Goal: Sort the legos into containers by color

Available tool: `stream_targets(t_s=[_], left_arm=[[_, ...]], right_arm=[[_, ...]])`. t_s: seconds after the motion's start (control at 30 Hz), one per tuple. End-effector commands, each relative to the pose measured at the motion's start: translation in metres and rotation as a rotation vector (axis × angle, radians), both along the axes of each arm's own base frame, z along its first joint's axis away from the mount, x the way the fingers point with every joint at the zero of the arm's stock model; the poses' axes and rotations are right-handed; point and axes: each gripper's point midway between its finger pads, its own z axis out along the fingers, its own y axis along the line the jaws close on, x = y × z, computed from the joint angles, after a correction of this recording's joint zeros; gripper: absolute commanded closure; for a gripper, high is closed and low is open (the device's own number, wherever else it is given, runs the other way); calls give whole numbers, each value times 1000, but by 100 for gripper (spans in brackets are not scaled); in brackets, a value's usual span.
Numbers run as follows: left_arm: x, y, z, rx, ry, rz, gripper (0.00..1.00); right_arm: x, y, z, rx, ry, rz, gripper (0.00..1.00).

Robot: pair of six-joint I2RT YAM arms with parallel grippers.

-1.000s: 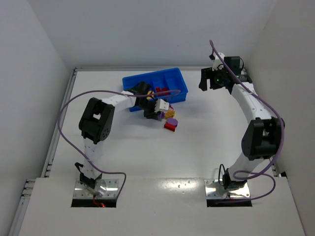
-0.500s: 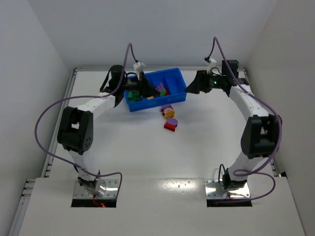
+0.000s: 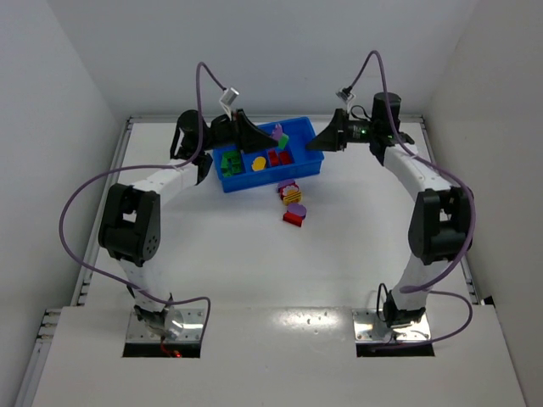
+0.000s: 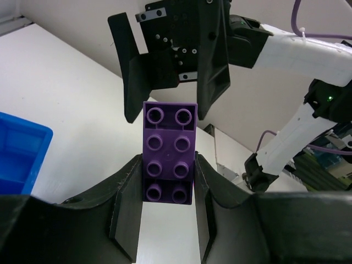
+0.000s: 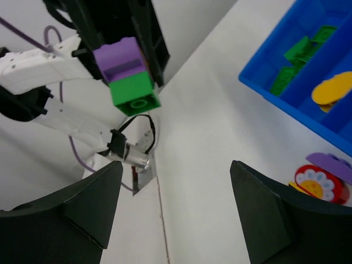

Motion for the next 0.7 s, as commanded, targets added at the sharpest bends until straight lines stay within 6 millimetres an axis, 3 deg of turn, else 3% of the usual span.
stream_targets(t_s=[0.0,0.2,0.43,0.67], left_arm=[[-11,2,23,-33,-62,-16,87],[-12,2,21,-24,-72,-22,87],[-18,3,23,2,-97,-45,87],[-19,3,23,3,-107,-53,87]], right_arm=[[-8,12,39,45,-137,94,20],[-21,40,52,55,-190,163,20],[-23,53,54,55,-199,178,19],[-15,72,42,48,-181,189,18]])
